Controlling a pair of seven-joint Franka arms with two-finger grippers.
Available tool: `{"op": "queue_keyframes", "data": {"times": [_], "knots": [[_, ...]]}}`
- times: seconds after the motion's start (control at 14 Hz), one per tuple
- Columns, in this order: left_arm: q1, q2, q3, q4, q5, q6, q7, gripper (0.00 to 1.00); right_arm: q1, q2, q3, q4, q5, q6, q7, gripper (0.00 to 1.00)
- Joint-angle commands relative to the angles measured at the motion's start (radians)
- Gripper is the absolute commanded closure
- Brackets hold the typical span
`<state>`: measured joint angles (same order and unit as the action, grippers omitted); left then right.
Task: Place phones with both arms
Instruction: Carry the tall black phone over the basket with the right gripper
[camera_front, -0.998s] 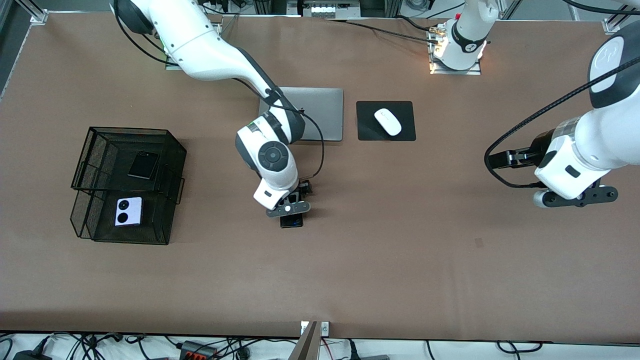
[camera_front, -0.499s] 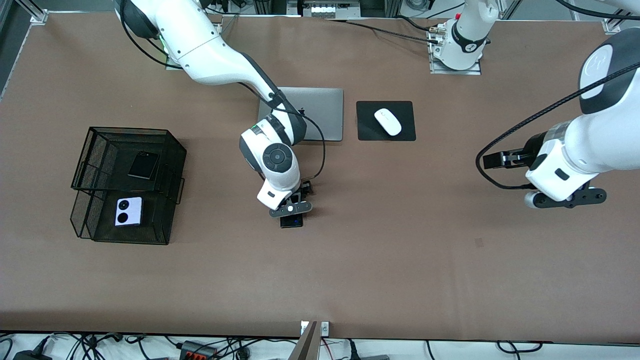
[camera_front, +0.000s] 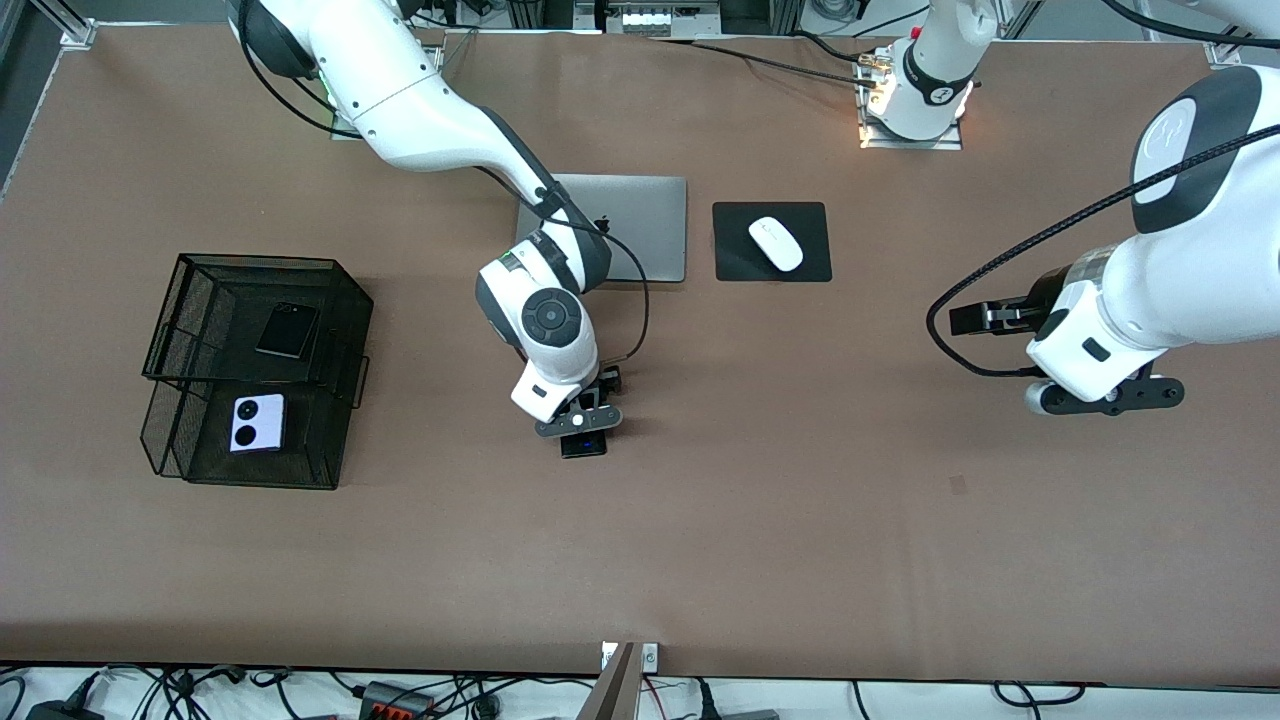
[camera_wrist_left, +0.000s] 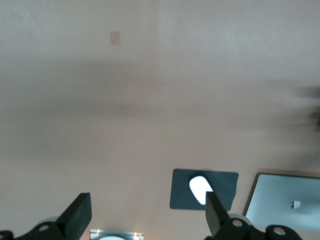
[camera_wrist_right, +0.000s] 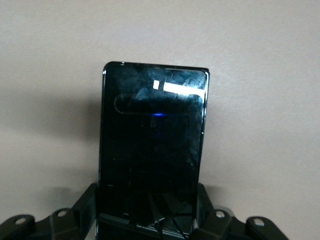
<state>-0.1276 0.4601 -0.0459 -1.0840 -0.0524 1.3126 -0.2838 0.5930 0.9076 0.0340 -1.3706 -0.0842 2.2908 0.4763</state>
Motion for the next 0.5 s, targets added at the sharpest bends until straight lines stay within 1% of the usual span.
{"op": "queue_keyframes", "data": {"times": [0.0, 0.14, 0.21, 0.29, 0.36, 0.43], "knots": [[0.029, -0.149, 0.003, -0.184, 0.02, 0.083, 0.02, 0.0, -0.009, -0.019, -0.003, 0.004, -0.011, -0.007, 0.019, 0.64], [0.058, -0.159, 0.003, -0.194, 0.019, 0.086, 0.099, 0.0, -0.034, -0.059, -0.003, 0.004, -0.011, -0.01, 0.021, 0.64], [0.071, -0.159, 0.004, -0.197, 0.017, 0.094, 0.106, 0.0, -0.057, -0.096, -0.003, 0.002, -0.009, -0.026, 0.018, 0.64], [0.095, -0.172, 0.001, -0.23, 0.017, 0.117, 0.107, 0.0, -0.094, -0.131, 0.0, 0.002, -0.009, -0.077, 0.019, 0.64], [0.111, -0.208, -0.002, -0.29, 0.017, 0.161, 0.109, 0.0, -0.119, -0.178, -0.002, -0.002, -0.011, -0.126, 0.013, 0.64], [0.129, -0.257, -0.003, -0.379, 0.017, 0.216, 0.117, 0.0, -0.146, -0.212, -0.002, -0.008, -0.011, -0.175, 0.015, 0.64]]}}
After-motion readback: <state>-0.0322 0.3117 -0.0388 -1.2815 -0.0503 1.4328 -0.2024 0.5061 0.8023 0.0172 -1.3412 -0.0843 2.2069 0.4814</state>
